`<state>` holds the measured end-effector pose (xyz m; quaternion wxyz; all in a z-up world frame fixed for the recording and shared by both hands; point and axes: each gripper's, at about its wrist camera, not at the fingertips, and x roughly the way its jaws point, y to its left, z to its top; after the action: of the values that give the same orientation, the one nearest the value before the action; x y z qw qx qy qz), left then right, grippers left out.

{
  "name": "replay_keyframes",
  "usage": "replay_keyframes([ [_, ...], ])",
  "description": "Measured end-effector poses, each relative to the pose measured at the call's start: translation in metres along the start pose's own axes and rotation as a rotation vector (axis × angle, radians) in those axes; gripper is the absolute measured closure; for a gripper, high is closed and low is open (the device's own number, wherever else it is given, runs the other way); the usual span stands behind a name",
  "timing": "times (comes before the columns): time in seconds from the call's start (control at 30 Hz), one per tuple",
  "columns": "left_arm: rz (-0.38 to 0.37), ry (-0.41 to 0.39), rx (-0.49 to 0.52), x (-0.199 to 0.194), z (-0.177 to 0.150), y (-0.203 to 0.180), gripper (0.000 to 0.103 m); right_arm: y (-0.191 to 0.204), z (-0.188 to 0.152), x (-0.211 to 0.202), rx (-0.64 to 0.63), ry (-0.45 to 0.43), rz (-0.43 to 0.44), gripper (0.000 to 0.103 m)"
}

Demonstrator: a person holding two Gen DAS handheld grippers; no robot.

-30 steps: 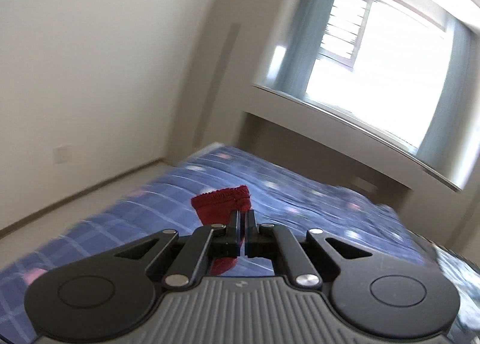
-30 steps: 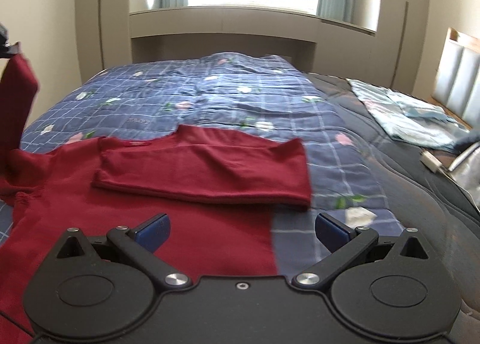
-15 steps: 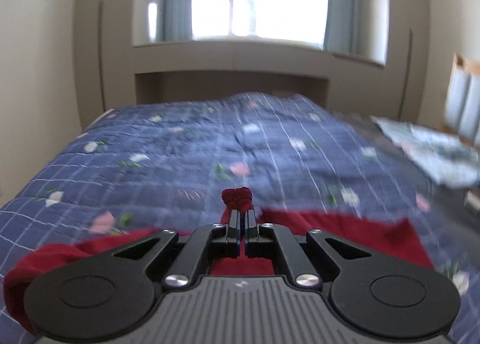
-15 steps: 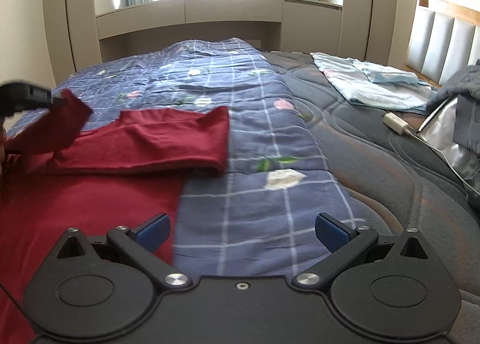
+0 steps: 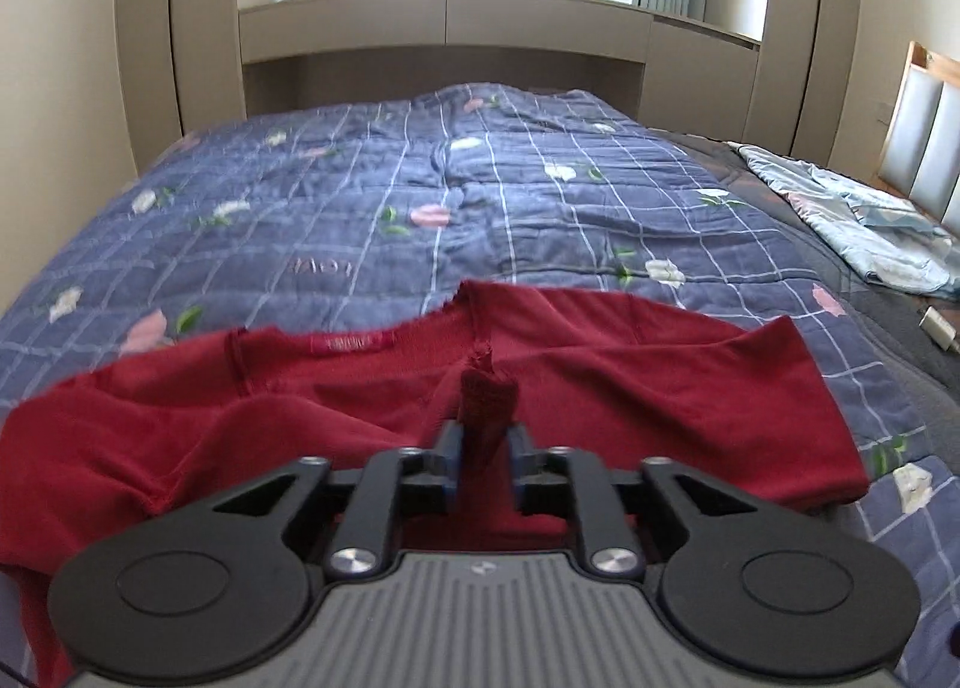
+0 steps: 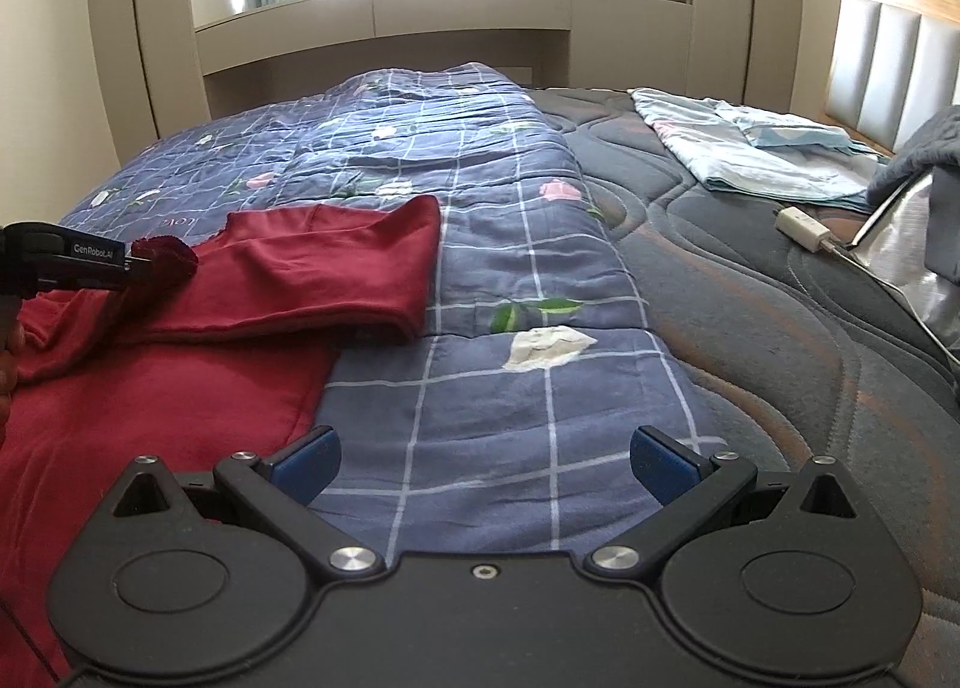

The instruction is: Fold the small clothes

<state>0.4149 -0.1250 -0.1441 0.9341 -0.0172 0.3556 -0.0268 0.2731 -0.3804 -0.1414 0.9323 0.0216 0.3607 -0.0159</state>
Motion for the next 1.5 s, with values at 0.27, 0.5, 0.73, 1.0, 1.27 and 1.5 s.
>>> replay_keyframes([
  [0.27, -0.032, 0.027, -0.121, -0.013, 0.004, 0.025, 0.020, 0.017, 0.010, 0.007, -0.018, 0.004, 0.015, 0.001],
  [0.5, 0.025, 0.015, -0.174, -0.032, 0.016, 0.068, 0.002, 0.052, 0.021, 0.014, -0.042, 0.015, 0.068, 0.001],
  [0.73, 0.152, 0.008, -0.246, -0.051, 0.028, 0.151, 0.001, 0.106, 0.043, 0.043, -0.102, 0.004, 0.161, 0.001],
  [1.0, 0.241, 0.069, -0.398, -0.042, 0.031, 0.278, 0.001, 0.149, 0.075, 0.085, -0.038, 0.019, 0.266, 0.004],
  [1.27, 0.119, 0.177, -0.451, -0.001, 0.052, 0.336, 0.001, 0.175, 0.110, 0.127, 0.115, 0.064, 0.337, 0.017],
  [1.5, -0.029, 0.269, -0.429, 0.035, 0.054, 0.333, 0.014, 0.199, 0.110, 0.147, 0.089, 0.120, 0.318, 0.049],
])
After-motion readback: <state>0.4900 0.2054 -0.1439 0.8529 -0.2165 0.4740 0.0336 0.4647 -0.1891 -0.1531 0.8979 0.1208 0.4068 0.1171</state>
